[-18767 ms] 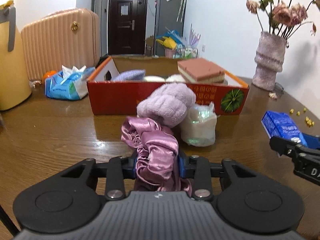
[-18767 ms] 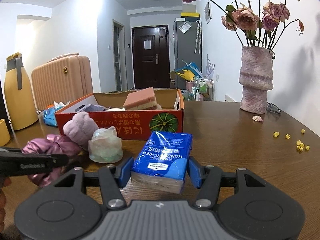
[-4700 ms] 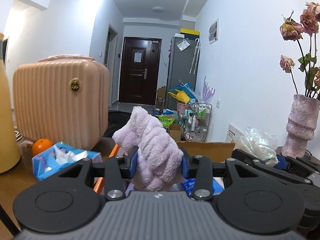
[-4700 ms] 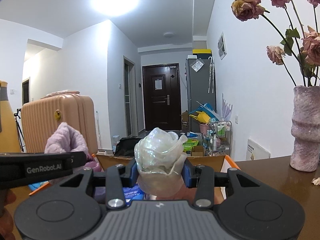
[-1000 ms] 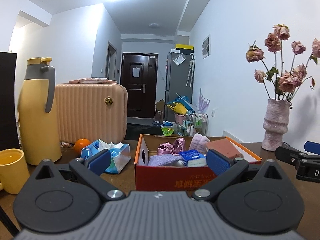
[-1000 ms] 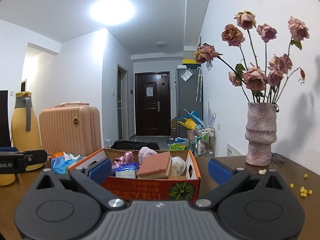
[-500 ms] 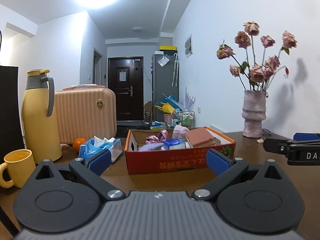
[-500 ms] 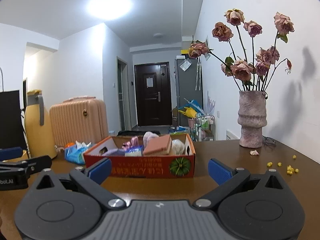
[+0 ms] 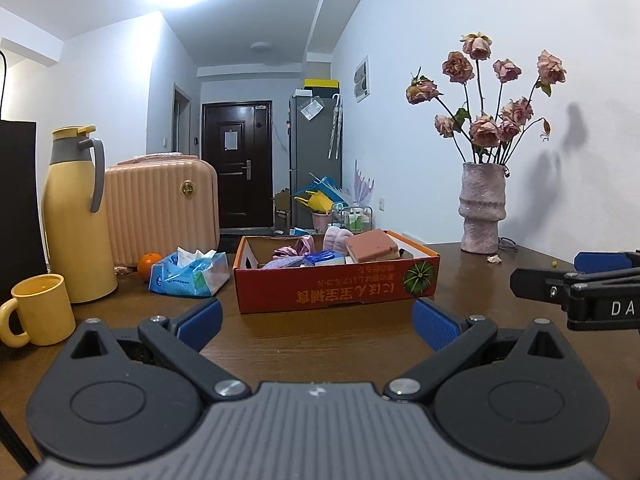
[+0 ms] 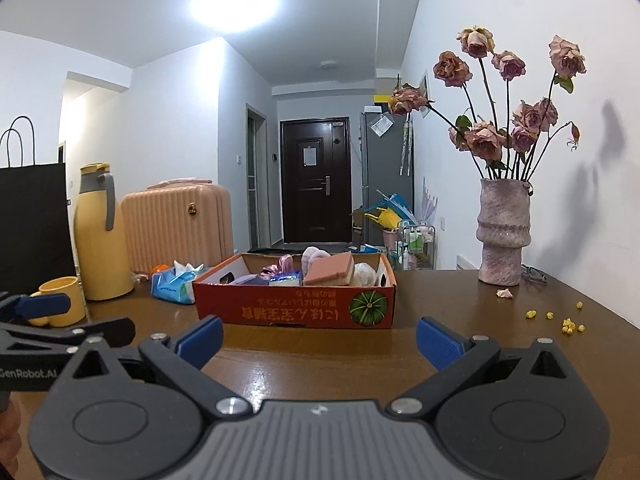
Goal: Organize soft objects
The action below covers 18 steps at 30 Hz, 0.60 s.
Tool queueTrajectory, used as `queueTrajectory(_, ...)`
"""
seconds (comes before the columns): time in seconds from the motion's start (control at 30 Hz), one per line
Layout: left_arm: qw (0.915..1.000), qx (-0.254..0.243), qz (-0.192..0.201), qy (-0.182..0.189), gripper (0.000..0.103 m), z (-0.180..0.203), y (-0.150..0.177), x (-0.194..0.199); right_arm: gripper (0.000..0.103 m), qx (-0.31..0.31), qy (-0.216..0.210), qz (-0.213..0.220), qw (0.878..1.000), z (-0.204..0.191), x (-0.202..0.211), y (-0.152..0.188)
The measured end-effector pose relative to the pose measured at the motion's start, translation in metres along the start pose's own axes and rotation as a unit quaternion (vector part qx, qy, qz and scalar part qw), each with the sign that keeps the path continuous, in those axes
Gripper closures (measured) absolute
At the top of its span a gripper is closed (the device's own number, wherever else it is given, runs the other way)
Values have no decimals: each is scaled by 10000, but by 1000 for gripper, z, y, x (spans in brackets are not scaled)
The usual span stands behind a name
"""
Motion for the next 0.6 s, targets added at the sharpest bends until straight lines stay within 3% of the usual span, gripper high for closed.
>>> queueTrajectory(0.6, 9999, -109, 56, 35, 0, 13, 4, 20, 0, -4, 54, -37, 10000, 4, 17, 9)
Point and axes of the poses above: each gripper's, at about its wrist camera, not at the fingertips, and x roughly against the way its jaws point, z to its right, y to its underside, the point moved 9 cm from there along -x, roughly the way its jaws point, and after that the axes turned 9 degrees about y, right-handed, at the moved point
